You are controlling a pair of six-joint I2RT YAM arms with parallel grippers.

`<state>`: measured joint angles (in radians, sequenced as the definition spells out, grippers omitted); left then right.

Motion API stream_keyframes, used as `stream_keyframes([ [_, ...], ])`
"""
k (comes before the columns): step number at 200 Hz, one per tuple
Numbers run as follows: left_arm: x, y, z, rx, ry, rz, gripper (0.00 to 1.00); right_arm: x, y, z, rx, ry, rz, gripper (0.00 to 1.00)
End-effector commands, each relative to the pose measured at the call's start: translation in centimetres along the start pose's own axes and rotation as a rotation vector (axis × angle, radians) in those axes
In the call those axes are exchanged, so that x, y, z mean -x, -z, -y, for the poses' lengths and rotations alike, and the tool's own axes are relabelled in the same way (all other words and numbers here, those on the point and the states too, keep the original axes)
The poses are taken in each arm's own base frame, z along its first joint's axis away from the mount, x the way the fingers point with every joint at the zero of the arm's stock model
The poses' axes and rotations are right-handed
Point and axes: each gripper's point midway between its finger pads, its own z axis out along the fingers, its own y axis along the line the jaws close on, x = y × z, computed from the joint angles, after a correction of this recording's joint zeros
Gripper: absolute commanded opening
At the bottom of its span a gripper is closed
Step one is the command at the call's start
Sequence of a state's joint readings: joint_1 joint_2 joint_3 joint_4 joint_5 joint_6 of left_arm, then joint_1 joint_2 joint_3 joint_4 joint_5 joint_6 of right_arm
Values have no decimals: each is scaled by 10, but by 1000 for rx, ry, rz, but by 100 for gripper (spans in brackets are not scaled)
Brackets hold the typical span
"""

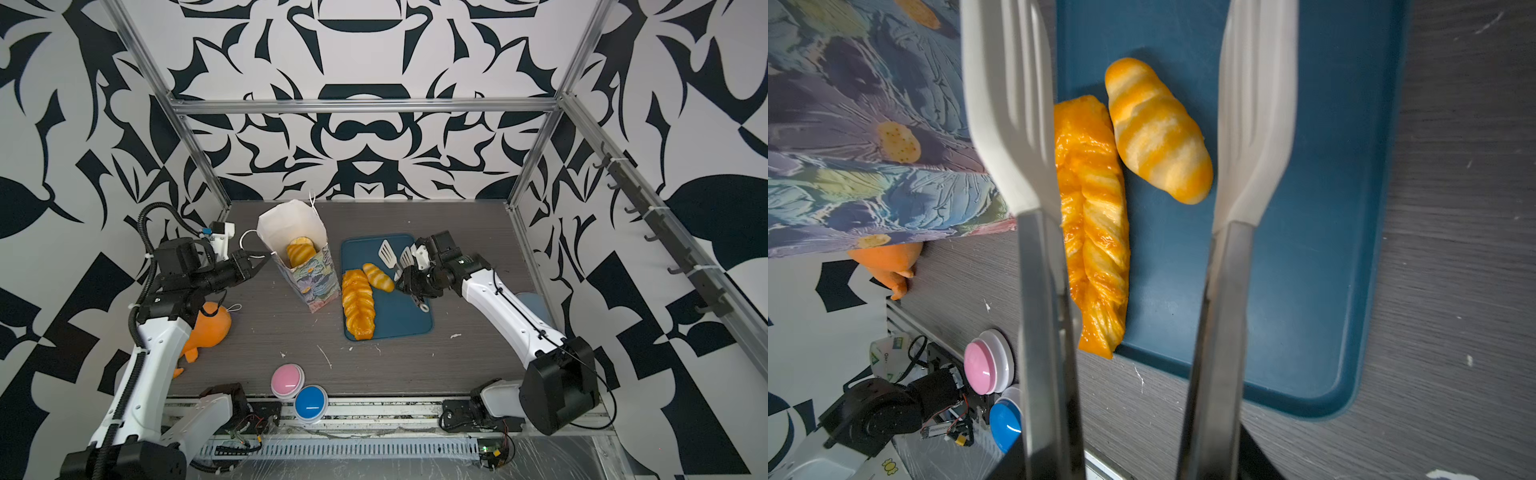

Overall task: Place the fake bread into the paper bag
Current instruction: 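Lower the tongs onto the yellow-and-white striped roll and pinch it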

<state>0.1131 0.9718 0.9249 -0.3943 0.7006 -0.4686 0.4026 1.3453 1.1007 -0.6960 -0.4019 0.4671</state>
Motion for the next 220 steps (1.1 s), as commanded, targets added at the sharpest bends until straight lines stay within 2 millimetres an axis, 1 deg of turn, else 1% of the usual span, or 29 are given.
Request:
stream_keyframes([
  [1,-2,2,2,-12,6,-6,0,-3,-4,8,-31,22,-11,51],
  [29,-2,1,1,-12,10,-9,0,-11,-11,13,-35,20,-47,52],
  [54,-2,1,2,-12,8,-7,0,-13,-15,15,-41,25,-62,52],
  [82,-2,1,2,-13,8,-8,0,-17,-20,11,-45,49,-86,52],
  [120,-2,2,3,-15,6,-6,0,-21,-30,10,-90,91,-110,52],
  [180,-3,1,2,-13,11,-11,0,-22,-41,7,-126,143,-133,52],
  [220,-3,1,2,-14,9,-10,0,-18,-45,7,-171,181,-133,52],
])
